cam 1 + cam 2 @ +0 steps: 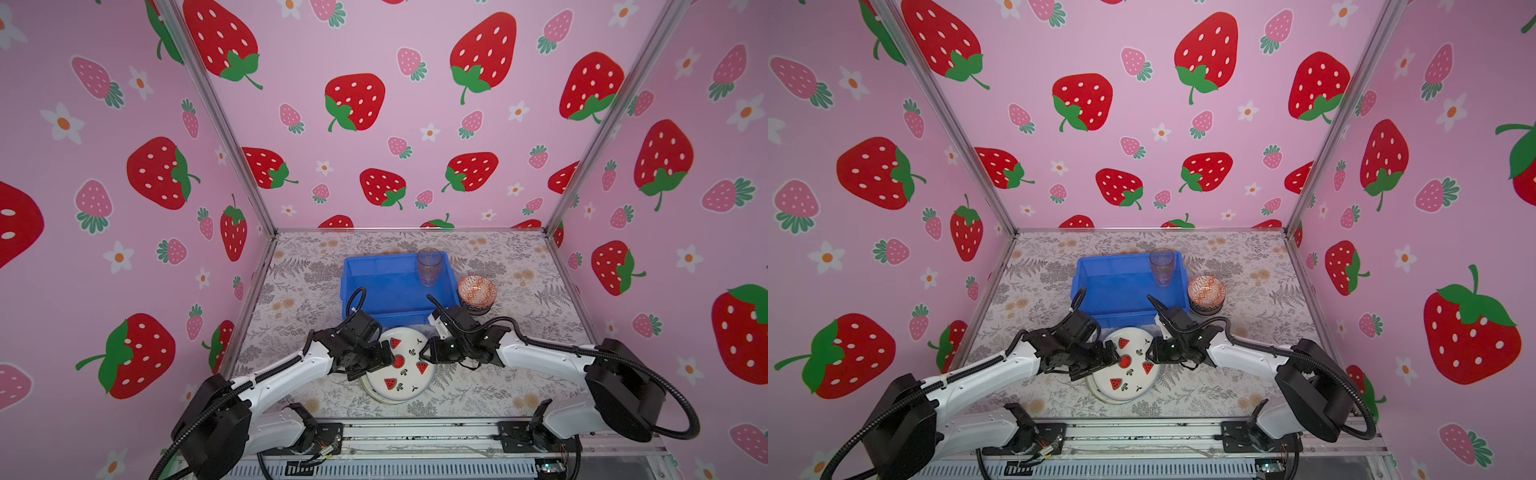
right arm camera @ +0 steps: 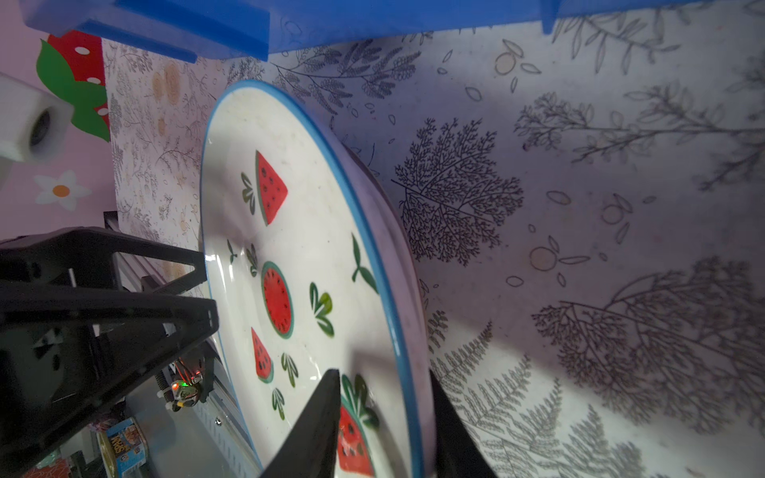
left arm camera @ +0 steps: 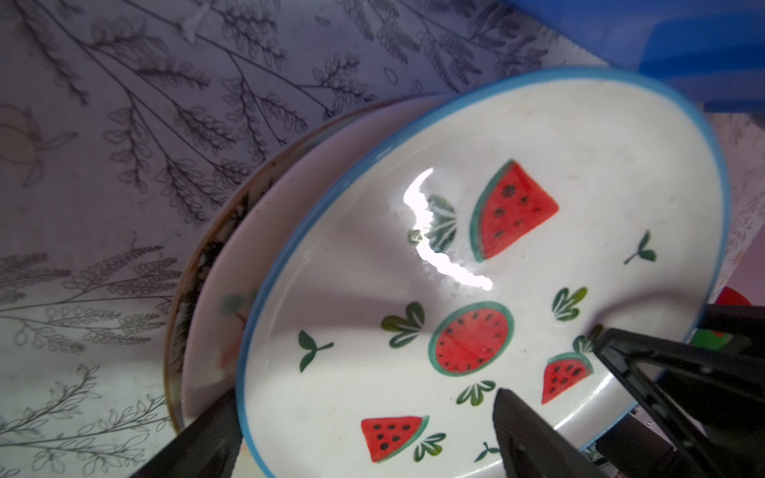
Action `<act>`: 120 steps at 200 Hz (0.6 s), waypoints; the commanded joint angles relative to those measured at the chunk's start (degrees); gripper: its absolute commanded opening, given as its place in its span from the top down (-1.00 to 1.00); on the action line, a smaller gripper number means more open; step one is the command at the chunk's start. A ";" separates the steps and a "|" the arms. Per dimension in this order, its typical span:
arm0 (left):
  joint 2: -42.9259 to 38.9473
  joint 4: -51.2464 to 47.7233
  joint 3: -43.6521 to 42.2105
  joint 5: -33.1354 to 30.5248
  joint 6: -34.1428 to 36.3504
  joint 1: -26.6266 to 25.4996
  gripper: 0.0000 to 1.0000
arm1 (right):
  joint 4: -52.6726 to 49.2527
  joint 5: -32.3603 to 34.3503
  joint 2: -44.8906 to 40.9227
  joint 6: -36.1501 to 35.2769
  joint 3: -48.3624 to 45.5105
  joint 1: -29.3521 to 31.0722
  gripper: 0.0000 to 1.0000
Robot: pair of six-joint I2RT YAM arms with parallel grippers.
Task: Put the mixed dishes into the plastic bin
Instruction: 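Close both grippers on the rims of the top watermelon plate, then lift the top watermelon plate with both grippers off the stack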
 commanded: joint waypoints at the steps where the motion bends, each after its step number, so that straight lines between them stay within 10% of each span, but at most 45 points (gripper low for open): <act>1: 0.53 2.69 2.60 1.21 -0.24 -0.49 -0.91 | 4.35 -3.80 -2.37 0.30 0.58 0.59 0.37; 120: -0.24 2.31 2.25 0.34 -0.73 -1.35 -0.90 | 5.33 -5.39 -3.33 1.29 0.34 0.34 0.68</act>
